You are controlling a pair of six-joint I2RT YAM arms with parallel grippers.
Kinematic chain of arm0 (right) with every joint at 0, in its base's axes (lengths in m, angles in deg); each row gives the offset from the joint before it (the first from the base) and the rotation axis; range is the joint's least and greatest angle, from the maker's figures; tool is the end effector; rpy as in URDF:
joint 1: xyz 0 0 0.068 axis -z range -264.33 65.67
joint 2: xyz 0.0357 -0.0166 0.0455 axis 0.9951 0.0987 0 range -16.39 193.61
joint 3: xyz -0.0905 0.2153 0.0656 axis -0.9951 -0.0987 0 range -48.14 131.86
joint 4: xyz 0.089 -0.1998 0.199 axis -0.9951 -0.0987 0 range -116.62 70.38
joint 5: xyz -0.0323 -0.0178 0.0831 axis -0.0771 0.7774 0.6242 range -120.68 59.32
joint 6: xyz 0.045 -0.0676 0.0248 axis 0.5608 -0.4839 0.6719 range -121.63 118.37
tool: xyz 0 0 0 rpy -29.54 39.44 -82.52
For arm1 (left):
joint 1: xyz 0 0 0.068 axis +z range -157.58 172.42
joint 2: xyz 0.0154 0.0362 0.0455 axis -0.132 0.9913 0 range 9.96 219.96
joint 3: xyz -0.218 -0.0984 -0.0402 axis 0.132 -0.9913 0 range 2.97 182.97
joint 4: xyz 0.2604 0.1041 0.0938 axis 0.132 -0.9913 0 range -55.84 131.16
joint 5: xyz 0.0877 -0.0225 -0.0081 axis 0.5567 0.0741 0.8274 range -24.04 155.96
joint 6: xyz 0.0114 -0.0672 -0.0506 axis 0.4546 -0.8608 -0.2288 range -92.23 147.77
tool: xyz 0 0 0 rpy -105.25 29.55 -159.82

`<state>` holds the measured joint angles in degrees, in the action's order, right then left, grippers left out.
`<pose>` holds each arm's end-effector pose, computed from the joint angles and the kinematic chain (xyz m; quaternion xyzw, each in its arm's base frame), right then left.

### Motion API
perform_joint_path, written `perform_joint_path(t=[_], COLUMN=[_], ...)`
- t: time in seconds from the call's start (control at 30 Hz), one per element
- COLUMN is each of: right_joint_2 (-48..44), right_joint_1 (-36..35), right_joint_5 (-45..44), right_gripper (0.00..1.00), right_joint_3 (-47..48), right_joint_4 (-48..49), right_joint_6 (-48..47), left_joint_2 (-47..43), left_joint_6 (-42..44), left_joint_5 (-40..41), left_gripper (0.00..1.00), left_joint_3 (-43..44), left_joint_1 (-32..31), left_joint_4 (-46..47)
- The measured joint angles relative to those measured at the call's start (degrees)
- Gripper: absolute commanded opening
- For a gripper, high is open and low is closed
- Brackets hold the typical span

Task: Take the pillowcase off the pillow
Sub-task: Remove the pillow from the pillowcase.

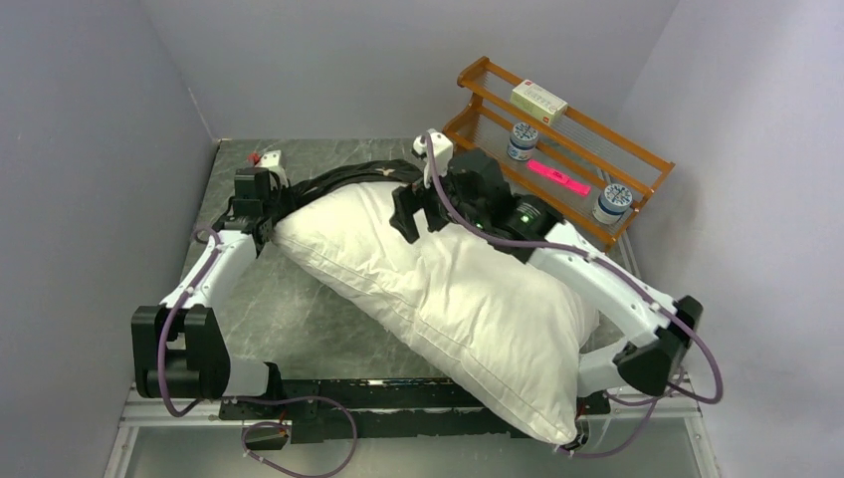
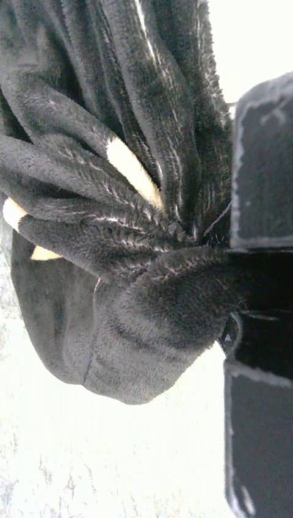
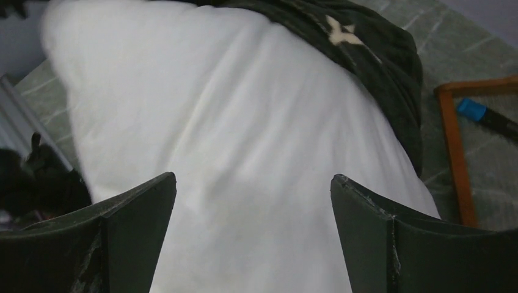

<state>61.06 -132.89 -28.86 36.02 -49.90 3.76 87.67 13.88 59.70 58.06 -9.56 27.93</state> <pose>0.2483 0.2849 0.3736 -0.3158 0.7746 0.2603 0.4822 0.3729 -0.0209 0.2012 -0.0675 0.8869 -0.1109 0.4434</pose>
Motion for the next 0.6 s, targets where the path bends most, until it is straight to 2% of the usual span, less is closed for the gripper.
perform_joint_path(t=[0.2, 0.3, 0.47, 0.53, 0.6], right_joint_2=[9.31, 12.94, 14.56, 14.08, 12.96], right_joint_1=[4.35, 5.44, 5.57, 5.57, 5.55], right_joint_5=[-3.08, -3.02, 1.27, 3.28, 4.96], right_gripper=[0.99, 0.92, 0.69, 0.51, 0.25], right_joint_3=[1.73, 1.70, -0.52, -3.08, -6.69], right_joint_4=[2.47, 3.43, 6.82, 9.31, 12.02], right_joint_6=[7.96, 10.54, 11.82, 12.04, 12.28], left_joint_2=[-0.76, -0.76, -0.76, -0.76, -0.90], left_joint_6=[1.14, 1.22, 1.62, 1.75, 1.81], left_joint_5=[-1.79, -2.49, -2.97, -2.97, -2.95], left_gripper=[0.05, 0.05, 0.07, 0.07, 0.07], left_joint_3=[-0.87, -0.87, -0.87, -0.87, -0.90], left_joint_1=[0.17, 0.20, 0.20, 0.20, 0.20], left_joint_4=[0.52, 0.57, 0.50, 0.44, -0.07])
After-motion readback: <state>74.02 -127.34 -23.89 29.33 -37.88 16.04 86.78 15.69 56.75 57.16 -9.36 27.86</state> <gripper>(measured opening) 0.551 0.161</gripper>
